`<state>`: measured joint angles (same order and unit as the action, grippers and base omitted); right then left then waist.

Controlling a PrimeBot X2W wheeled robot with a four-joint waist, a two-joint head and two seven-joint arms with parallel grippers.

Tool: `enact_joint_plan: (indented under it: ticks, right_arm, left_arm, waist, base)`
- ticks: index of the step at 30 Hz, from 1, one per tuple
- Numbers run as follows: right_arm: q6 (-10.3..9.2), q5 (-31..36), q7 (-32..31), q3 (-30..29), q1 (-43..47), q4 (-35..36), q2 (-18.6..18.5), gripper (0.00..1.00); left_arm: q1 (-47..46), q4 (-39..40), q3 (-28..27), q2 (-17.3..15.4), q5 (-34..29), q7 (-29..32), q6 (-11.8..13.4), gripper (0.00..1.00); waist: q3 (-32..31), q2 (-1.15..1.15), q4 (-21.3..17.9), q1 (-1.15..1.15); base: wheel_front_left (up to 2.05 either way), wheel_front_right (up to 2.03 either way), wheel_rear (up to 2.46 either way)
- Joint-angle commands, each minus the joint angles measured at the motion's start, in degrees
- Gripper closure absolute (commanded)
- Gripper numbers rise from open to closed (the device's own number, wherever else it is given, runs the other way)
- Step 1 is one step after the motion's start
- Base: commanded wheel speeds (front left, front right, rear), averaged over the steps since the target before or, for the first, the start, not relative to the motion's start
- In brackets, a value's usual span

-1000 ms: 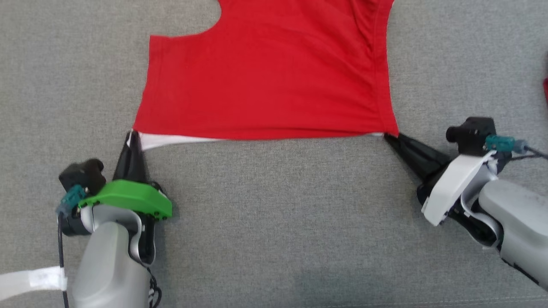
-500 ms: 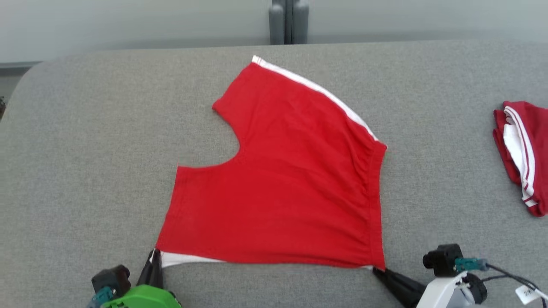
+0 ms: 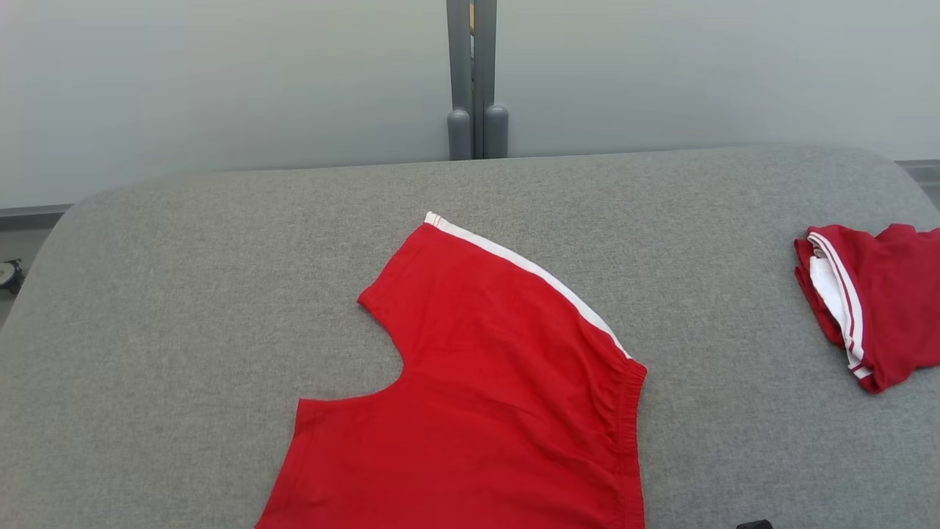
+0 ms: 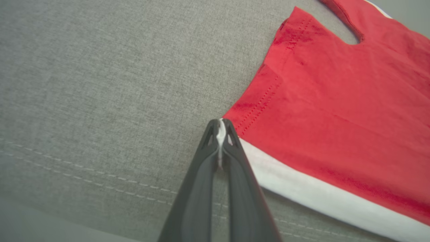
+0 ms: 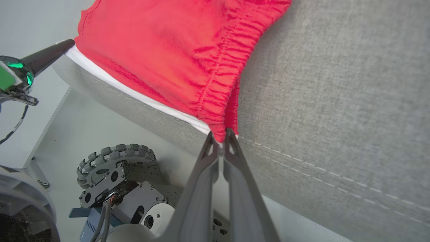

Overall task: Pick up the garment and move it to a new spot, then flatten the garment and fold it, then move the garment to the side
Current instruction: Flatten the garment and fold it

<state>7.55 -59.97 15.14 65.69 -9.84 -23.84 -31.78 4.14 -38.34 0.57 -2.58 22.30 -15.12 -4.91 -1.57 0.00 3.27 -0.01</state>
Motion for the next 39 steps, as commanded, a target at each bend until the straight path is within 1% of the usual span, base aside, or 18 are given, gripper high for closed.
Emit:
enact_joint_plan:
  ticks: [1,4,6,10,11,12,14,18,22,25,28,33,36,39]
  right_arm:
    - [-0.14,0.26,-0.04,0.17,1.08,-0.22,-0.78,1.0]
    - [-0.15,0.0,-0.03,-1.43,1.2,0.92,-1.05,1.0]
    - [-0.15,0.1,-0.02,-3.55,0.8,2.25,-1.0,1.0]
    - [-0.14,-0.19,-0.02,-8.41,-0.83,4.67,-0.45,1.0]
    - [-0.13,-1.1,-0.02,-11.0,-1.69,5.89,0.02,1.0]
    - [-0.13,-1.32,-0.02,-11.88,-2.35,6.42,-0.02,1.0]
    - [-0.12,-2.09,-0.01,-14.61,-4.19,7.21,0.29,1.0]
    - [-0.11,-3.22,-0.02,-18.05,-7.95,7.43,1.35,1.0]
    - [-0.11,-4.24,-0.02,-21.28,-11.32,6.91,3.4,1.0]
    - [-0.11,-4.04,-0.02,-22.72,-13.11,6.31,5.08,1.0]
    - [-0.1,-4.2,-0.02,-24.64,-14.71,6.84,7.16,1.0]
    - [-0.1,-3.4,-0.02,-25.58,-16.44,7.08,9.53,1.0]
    - [-0.1,-3.37,-0.02,-25.11,-17.05,7.3,10.06,1.0]
    - [-0.11,-3.72,-0.02,-24.68,-17.67,7.41,10.26,1.0]
  left_arm:
    - [0.76,0.8,-0.73,-0.66,-0.18,0.01,-0.02,1.0]
    - [0.85,3.45,-1.95,-0.66,-0.84,0.0,-0.43,1.0]
    - [-0.51,6.49,-2.78,-0.67,-1.86,-0.02,-0.92,1.0]
    - [-4.86,11.67,-1.8,-0.59,-3.94,-0.07,-2.02,1.0]
    - [-7.94,12.56,-0.68,-0.52,-5.0,-0.06,-2.32,1.0]
    - [-9.98,12.43,-0.08,-0.55,-5.37,-0.06,-2.42,1.0]
    - [-14.89,10.62,1.58,-0.5,-5.63,-0.06,-2.46,1.0]
    - [-25.31,6.37,3.86,-0.5,-6.32,-0.06,-2.52,1.0]
    - [-33.65,0.86,4.04,-0.52,-7.65,-0.06,-0.28,1.0]
    - [-38.67,-3.47,4.7,-0.51,-8.92,-0.07,0.61,1.0]
    - [-42.64,-6.79,5.59,-0.51,-9.59,-0.07,0.67,1.0]
    - [-48.78,-12.09,5.85,-0.8,-11.58,-0.06,3.04,1.0]
    - [-50.97,-13.38,5.8,-1.18,-12.32,-0.06,3.68,1.0]
    - [-53.59,-14.82,5.5,-1.74,-13.3,-0.06,5.11,1.0]
  waist:
    - [-0.58,0.0,-0.5,0.01]
    - [-0.43,0.0,-0.53,0.01]
    - [0.06,0.0,-0.63,0.01]
    - [1.72,0.0,-0.98,0.01]
    - [2.8,0.0,-1.25,0.01]
    - [3.72,0.0,-1.41,0.01]
    - [5.87,0.0,-1.91,0.01]
    - [10.56,0.0,-3.6,0.01]
    - [14.7,0.0,-6.08,0.01]
    - [16.9,0.0,-7.71,0.01]
    - [19.07,0.0,-9.31,0.01]
    - [22.43,0.0,-11.24,0.01]
    - [23.51,0.0,-11.9,0.01]
    - [24.81,0.0,-12.71,0.01]
  base:
    - [0.0,0.0,0.0]
    - [0.0,0.0,0.0]
    - [0.0,0.0,0.0]
    - [0.0,0.0,0.0]
    - [0.0,0.0,0.0]
    - [0.0,0.0,0.0]
    - [0.0,0.0,0.0]
    - [0.0,0.0,0.0]
    - [0.0,0.0,0.0]
    - [0.0,0.0,0.0]
    - [0.0,0.0,0.0]
    - [0.0,0.0,0.0]
    - [0.0,0.0,0.0]
    - [0.0,0.0,0.0]
